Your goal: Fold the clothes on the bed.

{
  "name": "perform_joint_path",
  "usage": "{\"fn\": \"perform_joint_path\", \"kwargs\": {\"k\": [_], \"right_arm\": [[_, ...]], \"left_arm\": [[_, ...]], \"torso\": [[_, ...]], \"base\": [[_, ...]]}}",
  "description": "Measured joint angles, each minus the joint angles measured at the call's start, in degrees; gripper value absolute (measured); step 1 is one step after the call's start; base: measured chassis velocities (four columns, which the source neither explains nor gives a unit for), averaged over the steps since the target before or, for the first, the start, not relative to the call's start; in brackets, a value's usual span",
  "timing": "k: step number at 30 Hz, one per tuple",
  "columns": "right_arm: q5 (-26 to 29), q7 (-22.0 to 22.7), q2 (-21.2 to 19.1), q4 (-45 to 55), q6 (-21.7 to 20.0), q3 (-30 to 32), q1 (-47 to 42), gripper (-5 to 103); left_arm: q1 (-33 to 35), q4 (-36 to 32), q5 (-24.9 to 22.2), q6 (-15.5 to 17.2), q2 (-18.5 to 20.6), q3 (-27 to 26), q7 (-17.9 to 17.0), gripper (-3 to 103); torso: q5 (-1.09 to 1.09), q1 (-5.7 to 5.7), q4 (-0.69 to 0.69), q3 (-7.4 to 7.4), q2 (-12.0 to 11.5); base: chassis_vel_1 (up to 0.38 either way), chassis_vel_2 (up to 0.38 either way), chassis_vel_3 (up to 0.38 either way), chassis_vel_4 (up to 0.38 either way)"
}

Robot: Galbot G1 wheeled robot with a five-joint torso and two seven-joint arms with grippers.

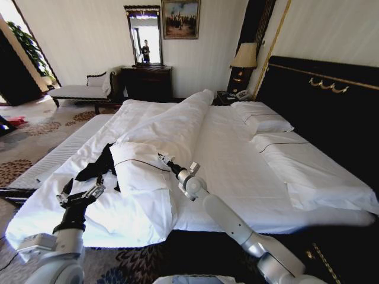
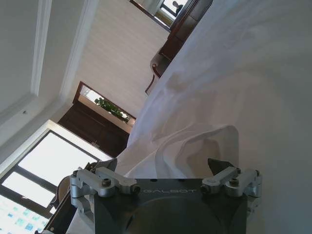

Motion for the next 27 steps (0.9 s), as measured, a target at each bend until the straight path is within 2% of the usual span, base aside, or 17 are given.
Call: {"fn": "perform_joint_path", "kwargs": {"k": [11, 14, 17, 18, 20, 24, 25, 27], "right_arm": [[-0.2, 1.1, 2.1, -2.4, -0.5, -0.1, 1.8, 100], [-1.6, 3.3, 3.0, -4.4, -1.0, -1.0, 3.1, 103], [-1.9, 3.9, 3.1, -4.8, -1.0, -1.1, 3.5, 100], [-1.9, 4.0, 3.2, -4.8, -1.1, -1.1, 3.7, 90], [-1.9, 4.0, 3.2, -4.7, -1.1, -1.1, 3.7, 90], [-1.9, 4.0, 2.8, -3.8, -1.1, -1.1, 3.6, 68], [-1.9, 4.0, 2.8, -3.8, -1.1, -1.1, 3.6, 68], [-1.9, 3.9, 2.6, -3.3, -1.0, -0.8, 3.3, 57]], "left_arm": [[-0.5, 0.0, 0.1, -0.1, 0.0, 0.1, 0.0, 100], [-0.5, 0.0, 0.1, -0.1, 0.0, -0.1, 0.0, 100], [-0.4, 0.0, 0.0, -0.1, 0.0, -0.3, 0.0, 100], [-0.4, 0.0, -0.1, -0.2, 0.1, -0.4, -0.1, 100], [-0.4, 0.0, -0.1, -0.2, 0.1, -0.5, -0.1, 100], [-0.6, 0.0, -0.1, -0.2, 0.0, -0.3, -0.1, 100], [-0.6, 0.0, -0.1, -0.2, 0.0, -0.3, -0.1, 100], [-0.7, 0.0, 0.0, -0.2, 0.0, -0.2, -0.1, 100]], "torso": [[0.00, 0.00, -0.01, 0.00, 0.0], [0.00, 0.00, 0.00, 0.00, 0.0], [0.00, 0.00, 0.00, 0.00, 0.0], [0.00, 0.00, 0.00, 0.00, 0.0], [0.00, 0.00, 0.00, 0.00, 0.0], [0.00, 0.00, 0.00, 0.00, 0.0], [0.00, 0.00, 0.00, 0.00, 0.0], [0.00, 0.00, -0.01, 0.00, 0.0]], "base": [[0.000, 0.000, 0.000, 0.000], [0.000, 0.000, 0.000, 0.000], [0.000, 0.000, 0.000, 0.000], [0.000, 0.000, 0.000, 0.000], [0.000, 0.000, 0.000, 0.000], [0.000, 0.000, 0.000, 0.000], [0.000, 0.000, 0.000, 0.000], [0.000, 0.000, 0.000, 0.000]]}}
